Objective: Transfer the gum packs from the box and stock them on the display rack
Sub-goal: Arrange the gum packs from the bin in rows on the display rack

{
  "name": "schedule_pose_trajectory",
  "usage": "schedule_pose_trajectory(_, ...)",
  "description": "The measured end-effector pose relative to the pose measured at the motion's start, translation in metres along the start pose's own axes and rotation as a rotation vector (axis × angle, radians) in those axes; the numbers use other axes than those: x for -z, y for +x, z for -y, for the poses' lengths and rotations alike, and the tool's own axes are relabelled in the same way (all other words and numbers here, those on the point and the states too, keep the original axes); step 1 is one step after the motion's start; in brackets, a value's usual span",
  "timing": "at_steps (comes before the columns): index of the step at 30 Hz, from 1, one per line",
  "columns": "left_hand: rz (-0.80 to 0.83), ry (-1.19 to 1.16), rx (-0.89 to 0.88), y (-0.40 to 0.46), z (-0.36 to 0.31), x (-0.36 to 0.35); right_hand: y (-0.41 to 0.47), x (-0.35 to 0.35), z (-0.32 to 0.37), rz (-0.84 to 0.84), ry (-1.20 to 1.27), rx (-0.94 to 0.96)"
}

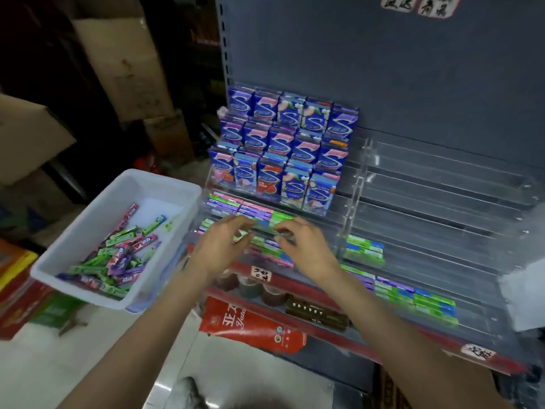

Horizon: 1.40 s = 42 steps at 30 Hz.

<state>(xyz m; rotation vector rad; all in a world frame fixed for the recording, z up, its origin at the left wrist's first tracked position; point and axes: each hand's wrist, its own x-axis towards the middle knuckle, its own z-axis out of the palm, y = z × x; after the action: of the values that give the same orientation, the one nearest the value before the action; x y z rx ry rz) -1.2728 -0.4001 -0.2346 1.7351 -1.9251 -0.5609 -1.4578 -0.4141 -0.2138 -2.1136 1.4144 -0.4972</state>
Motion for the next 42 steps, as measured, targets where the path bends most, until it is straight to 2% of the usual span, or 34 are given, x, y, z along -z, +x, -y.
schedule_pose_trajectory(4, -0.035, 0.026, 0.159, -0.015, 0.115, 0.060, 0.060, -0.081, 0.074, 0.049, 0.028, 0.047)
schedule_pose_trajectory(9, -0.011, 0.040, 0.334, -0.024, 0.252, 0.119, 0.132, -0.186, 0.148, 0.153, 0.113, -0.016)
schedule_pose_trajectory(14, 0.170, 0.095, 0.465, -0.016, 0.342, 0.131, 0.191, -0.271, 0.166, 0.283, 0.062, -0.112)
schedule_pose_trajectory(18, 0.344, 0.103, 0.442, -0.003, 0.390, 0.110, 0.225, -0.322, 0.154, 0.394, -0.118, -0.154)
schedule_pose_trajectory(22, 0.407, 0.155, 0.376, 0.010, 0.421, 0.088, 0.249, -0.356, 0.136, 0.518, -0.229, -0.126)
schedule_pose_trajectory(26, 0.310, 0.257, 0.319, 0.017, 0.429, 0.078, 0.264, -0.366, 0.128, 0.616, -0.330, -0.047)
schedule_pose_trajectory(28, 0.278, 0.305, 0.293, 0.021, 0.433, 0.075, 0.270, -0.369, 0.124, 0.588, -0.416, -0.007)
schedule_pose_trajectory(31, 0.335, 0.345, 0.271, 0.031, 0.432, 0.074, 0.279, -0.368, 0.119, 0.505, -0.548, 0.029)
schedule_pose_trajectory(37, 0.456, 0.374, 0.320, 0.051, 0.438, 0.074, 0.295, -0.366, 0.121, 0.527, -0.597, 0.058)
schedule_pose_trajectory(42, 0.437, 0.365, 0.364, 0.052, 0.435, 0.072, 0.304, -0.363, 0.124, 0.567, -0.632, 0.068)
